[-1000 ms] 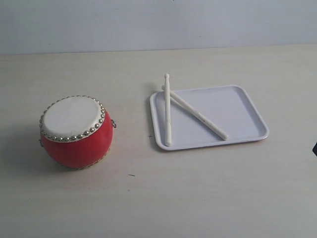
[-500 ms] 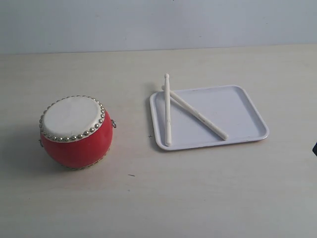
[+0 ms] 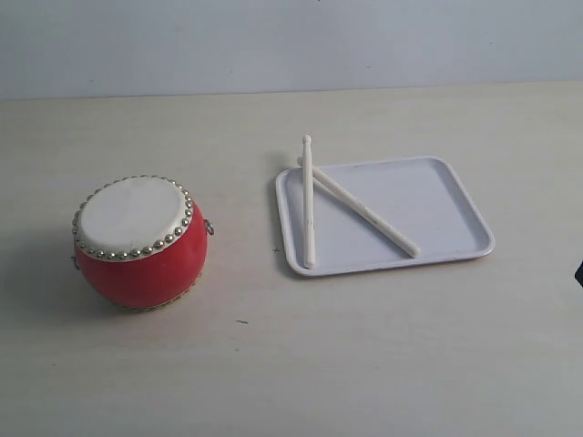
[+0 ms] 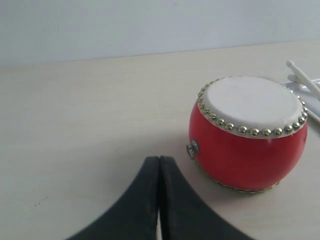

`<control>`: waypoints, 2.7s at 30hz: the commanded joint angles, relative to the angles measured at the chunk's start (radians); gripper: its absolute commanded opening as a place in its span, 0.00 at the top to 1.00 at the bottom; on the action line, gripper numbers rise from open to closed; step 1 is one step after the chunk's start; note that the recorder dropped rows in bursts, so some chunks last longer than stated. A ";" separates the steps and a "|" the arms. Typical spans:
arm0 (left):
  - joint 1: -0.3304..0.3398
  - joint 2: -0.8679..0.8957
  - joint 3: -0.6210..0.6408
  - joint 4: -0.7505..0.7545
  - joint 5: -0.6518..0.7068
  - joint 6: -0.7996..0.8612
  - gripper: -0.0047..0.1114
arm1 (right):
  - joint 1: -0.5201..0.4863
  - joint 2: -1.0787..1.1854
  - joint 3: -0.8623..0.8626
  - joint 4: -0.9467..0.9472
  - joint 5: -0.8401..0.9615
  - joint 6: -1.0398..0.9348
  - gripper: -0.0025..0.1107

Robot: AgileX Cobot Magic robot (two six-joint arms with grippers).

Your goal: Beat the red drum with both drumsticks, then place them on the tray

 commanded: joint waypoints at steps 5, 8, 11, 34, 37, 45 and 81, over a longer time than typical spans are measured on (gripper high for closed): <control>0.001 -0.006 0.001 0.000 -0.003 0.005 0.96 | 0.001 -0.003 0.005 -0.002 -0.001 0.000 0.98; 0.001 -0.006 0.001 0.000 -0.003 0.005 0.96 | 0.001 -0.003 0.005 -0.002 -0.001 0.000 0.98; 0.001 -0.006 0.001 0.000 -0.003 0.005 0.96 | 0.001 -0.003 0.005 -0.002 -0.001 0.000 0.98; 0.001 -0.006 0.001 -0.006 -0.003 0.007 0.96 | 0.001 -0.078 0.005 -0.057 0.159 -0.102 0.98; 0.001 -0.006 0.001 -0.006 -0.003 0.007 0.96 | 0.001 -0.106 0.005 -0.057 0.159 -0.113 0.98; 0.001 -0.006 0.001 -0.006 -0.003 0.009 0.96 | -0.004 -0.106 0.005 -0.065 0.169 -0.172 0.98; 0.001 -0.006 0.001 -0.006 -0.001 0.010 0.96 | -0.243 -0.106 0.005 -0.060 0.169 -0.168 0.98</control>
